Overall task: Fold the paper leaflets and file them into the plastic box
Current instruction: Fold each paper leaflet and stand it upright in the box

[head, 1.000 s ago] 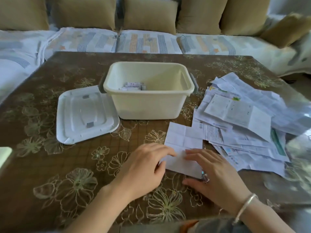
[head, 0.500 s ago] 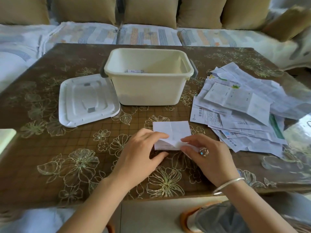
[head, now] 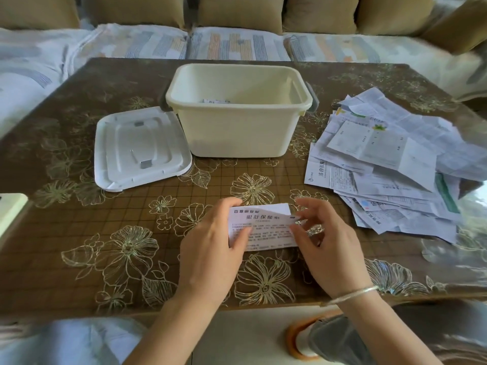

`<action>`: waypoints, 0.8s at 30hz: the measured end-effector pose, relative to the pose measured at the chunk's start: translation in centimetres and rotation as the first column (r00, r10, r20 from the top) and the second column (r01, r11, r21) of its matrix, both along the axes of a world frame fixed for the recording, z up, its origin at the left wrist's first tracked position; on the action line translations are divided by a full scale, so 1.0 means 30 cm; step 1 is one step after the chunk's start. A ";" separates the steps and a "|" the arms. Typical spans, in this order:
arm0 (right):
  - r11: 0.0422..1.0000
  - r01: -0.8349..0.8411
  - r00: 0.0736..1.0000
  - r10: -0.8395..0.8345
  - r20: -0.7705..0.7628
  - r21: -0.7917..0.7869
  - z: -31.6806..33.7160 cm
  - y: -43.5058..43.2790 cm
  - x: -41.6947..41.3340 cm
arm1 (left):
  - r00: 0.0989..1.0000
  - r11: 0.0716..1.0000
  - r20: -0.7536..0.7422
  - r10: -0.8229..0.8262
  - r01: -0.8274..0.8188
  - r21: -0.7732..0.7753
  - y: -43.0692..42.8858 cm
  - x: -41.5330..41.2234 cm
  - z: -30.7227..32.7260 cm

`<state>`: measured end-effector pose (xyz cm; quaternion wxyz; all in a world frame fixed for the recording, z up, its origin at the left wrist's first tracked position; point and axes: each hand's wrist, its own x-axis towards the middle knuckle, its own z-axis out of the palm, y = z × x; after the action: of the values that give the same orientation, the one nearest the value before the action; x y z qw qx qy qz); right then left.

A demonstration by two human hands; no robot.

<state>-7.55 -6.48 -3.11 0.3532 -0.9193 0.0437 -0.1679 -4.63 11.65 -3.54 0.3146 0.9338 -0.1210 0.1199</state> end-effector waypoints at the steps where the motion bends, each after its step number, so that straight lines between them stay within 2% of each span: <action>1: 0.999 0.011 1.000 -0.011 -0.007 -0.036 0.000 0.004 0.007 | 1.000 1.000 0.011 0.015 -0.015 0.027 -0.001 0.005 -0.001; 4: 0.991 0.008 1.000 -0.008 0.001 -0.135 0.001 0.015 0.019 | 0.996 0.995 0.073 0.042 -0.048 0.092 -0.005 0.013 -0.001; 10: 0.977 0.004 0.999 0.006 0.049 -0.213 -0.003 0.010 0.013 | 0.976 0.986 0.215 0.033 -0.067 0.153 -0.010 0.009 -0.003; 13: 0.895 -0.143 0.978 0.193 0.077 -0.423 0.007 0.003 0.008 | 0.975 0.982 0.206 -0.086 0.048 0.182 0.004 0.025 -0.021; 15: 0.831 -0.241 0.948 0.312 0.063 -0.502 0.010 -0.001 0.007 | 0.976 0.981 0.177 -0.123 0.092 0.173 0.012 0.033 -0.027; 20: 0.828 -0.319 0.928 0.371 0.024 -0.461 0.003 -0.011 0.024 | 0.981 0.989 0.139 -0.137 0.127 0.082 0.023 0.031 -0.021; 24: 0.862 -0.318 0.924 0.376 0.076 -0.393 0.001 -0.013 0.026 | 0.975 0.978 0.079 -0.207 0.207 0.015 0.052 0.037 -0.015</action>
<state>-6.76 -6.86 -3.08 0.1984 -0.9469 -0.1823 -0.1753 -3.53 13.20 -3.98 0.3170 0.9117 -0.2305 0.1234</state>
